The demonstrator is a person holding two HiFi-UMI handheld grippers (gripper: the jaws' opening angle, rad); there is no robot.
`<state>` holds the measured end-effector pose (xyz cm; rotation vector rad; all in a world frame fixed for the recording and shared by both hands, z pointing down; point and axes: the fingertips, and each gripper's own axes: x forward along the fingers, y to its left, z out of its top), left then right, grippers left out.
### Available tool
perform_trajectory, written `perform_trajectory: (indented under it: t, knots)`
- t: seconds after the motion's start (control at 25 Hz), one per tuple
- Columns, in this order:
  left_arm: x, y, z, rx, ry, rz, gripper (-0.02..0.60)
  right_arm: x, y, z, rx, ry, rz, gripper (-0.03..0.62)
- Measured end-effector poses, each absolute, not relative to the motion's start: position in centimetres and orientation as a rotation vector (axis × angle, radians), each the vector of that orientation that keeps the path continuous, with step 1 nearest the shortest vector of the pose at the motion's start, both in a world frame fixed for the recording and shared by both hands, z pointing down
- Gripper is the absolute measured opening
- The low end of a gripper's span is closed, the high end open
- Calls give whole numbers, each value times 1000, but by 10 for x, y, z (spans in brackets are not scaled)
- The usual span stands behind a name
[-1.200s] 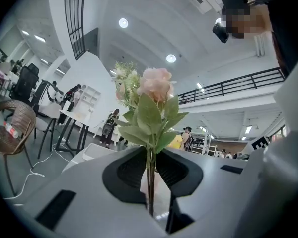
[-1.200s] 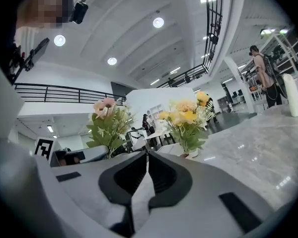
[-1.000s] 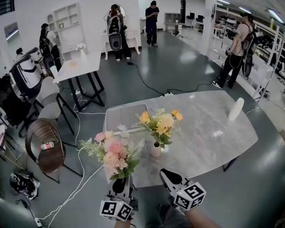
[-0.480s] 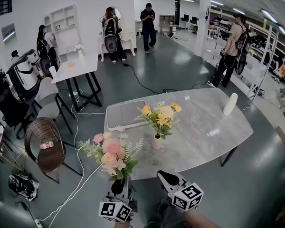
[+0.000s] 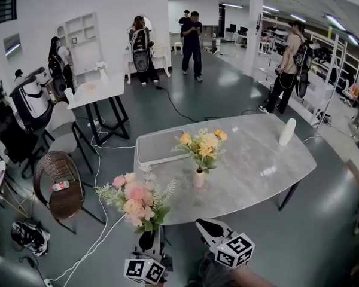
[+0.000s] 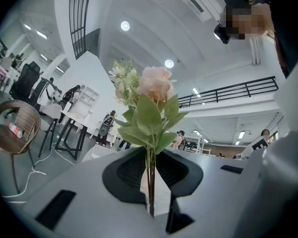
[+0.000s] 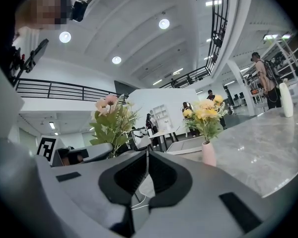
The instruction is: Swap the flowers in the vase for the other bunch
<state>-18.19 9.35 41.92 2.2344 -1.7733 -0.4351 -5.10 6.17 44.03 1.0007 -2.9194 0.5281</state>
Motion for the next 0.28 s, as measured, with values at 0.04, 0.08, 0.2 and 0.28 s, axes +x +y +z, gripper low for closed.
perform_trajectory:
  t: [0.04, 0.08, 0.2, 0.28]
  knots:
    - [-181, 96, 420, 2233, -1771, -437, 71, -50, 65, 440, 1002, -2918, 527, 31]
    - [-180, 99, 420, 2232, -1767, -440, 71, -48, 68, 440, 1005, -2915, 524, 31]
    - [-174, 106, 423, 2228, -1744, -450, 71, -41, 77, 439, 1023, -2904, 520, 31]
    - [-169, 110, 425, 2225, -1725, -456, 71, -35, 83, 440, 1035, -2897, 524, 31]
